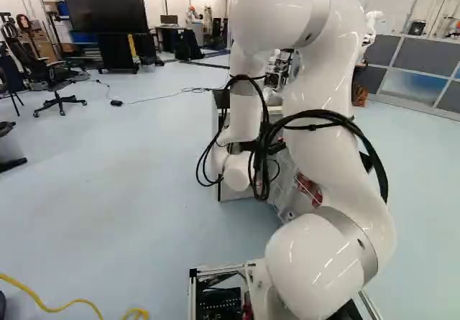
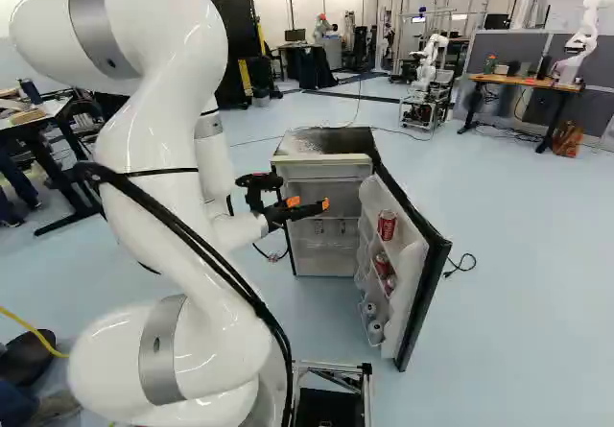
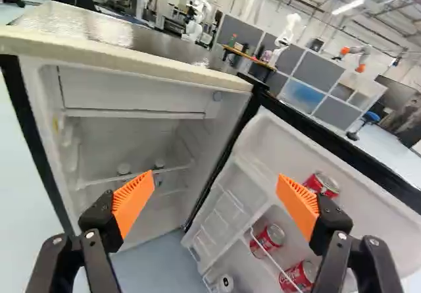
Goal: Grab a drink from the fridge
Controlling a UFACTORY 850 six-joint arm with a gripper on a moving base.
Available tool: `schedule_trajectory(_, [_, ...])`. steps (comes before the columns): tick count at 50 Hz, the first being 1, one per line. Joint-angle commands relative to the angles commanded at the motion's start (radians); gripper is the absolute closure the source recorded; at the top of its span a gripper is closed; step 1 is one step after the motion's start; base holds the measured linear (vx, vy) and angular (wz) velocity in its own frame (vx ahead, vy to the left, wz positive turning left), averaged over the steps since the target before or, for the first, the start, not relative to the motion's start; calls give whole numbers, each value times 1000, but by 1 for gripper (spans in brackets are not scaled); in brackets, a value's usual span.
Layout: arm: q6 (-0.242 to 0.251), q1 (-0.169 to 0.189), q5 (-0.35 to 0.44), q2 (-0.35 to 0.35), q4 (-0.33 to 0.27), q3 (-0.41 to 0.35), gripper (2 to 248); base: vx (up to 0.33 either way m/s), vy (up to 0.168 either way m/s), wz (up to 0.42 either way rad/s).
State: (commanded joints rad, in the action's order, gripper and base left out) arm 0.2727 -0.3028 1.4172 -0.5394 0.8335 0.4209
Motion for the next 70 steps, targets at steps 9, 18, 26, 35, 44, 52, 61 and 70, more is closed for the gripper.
schedule_trajectory(9, [0,0,5,-34,-77,12,3,0,0,0])
schedule_trajectory(18, [0,0,9,-67,-143,24,3,0,0,0])
schedule_trajectory(26, [0,-1,10,-83,-166,30,3,0,0,0])
schedule_trajectory(35, [0,-1,11,-85,-170,31,3,0,0,0])
schedule_trajectory(44, [0,-1,11,-85,-170,31,3,0,0,0])
schedule_trajectory(52, [0,-1,11,-85,-169,31,3,0,0,0])
schedule_trajectory(61, [0,-1,11,-85,-151,31,3,0,0,0])
schedule_trajectory(70, [0,-1,11,-85,-113,31,3,0,0,0])
